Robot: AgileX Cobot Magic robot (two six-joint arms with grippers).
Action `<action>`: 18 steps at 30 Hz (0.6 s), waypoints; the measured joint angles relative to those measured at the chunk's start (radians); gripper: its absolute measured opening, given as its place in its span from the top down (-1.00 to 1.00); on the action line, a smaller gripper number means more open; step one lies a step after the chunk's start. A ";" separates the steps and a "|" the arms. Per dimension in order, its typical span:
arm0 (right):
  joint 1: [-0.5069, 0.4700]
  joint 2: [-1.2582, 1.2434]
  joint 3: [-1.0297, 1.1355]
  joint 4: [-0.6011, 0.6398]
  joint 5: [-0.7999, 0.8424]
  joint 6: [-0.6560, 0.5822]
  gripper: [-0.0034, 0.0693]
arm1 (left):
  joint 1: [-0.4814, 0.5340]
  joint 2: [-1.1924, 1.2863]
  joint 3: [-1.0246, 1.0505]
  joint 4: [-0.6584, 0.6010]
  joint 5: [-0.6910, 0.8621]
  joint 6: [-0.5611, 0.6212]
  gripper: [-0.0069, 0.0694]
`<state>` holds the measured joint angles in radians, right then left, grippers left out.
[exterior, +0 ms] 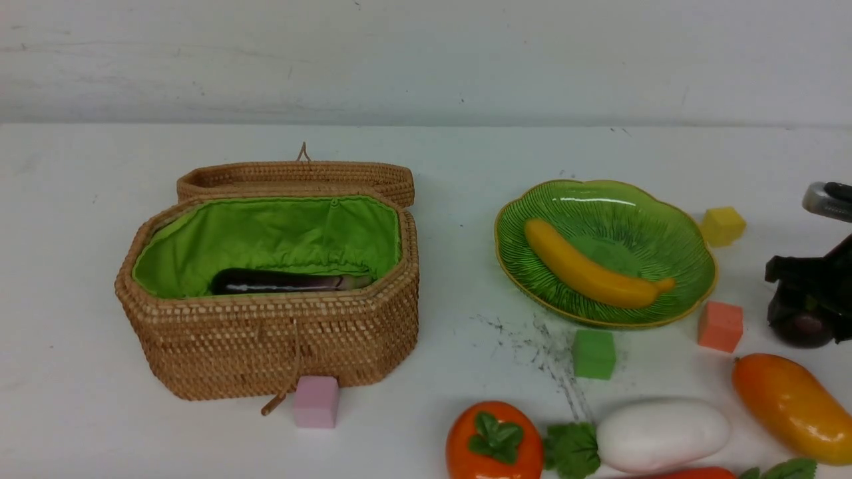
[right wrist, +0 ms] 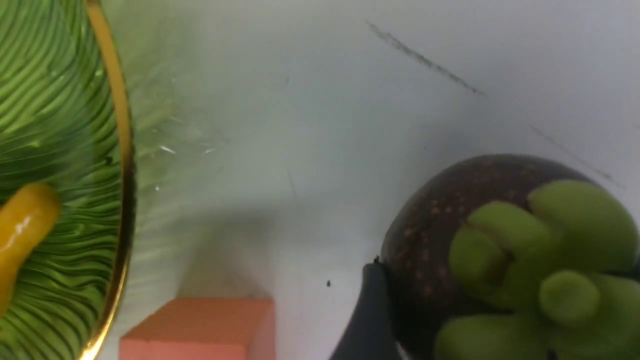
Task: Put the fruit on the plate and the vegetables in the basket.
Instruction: Use the right arm to grab a mangosteen and put it into the right plate
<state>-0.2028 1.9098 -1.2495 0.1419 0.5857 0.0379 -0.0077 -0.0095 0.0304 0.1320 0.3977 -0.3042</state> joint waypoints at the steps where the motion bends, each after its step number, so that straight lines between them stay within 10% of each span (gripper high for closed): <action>1: 0.000 0.000 -0.001 0.000 0.002 0.000 -0.66 | 0.000 0.000 0.000 0.000 0.000 0.000 0.50; 9: 0.014 -0.081 -0.071 0.006 0.066 -0.001 -0.66 | 0.000 0.000 0.000 0.000 0.000 0.000 0.49; 18: 0.294 -0.061 -0.417 0.167 0.058 -0.120 -0.66 | 0.000 0.000 0.000 0.000 0.000 0.000 0.47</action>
<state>0.0911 1.8484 -1.6667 0.3089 0.6434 -0.0817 -0.0077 -0.0095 0.0304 0.1320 0.3977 -0.3042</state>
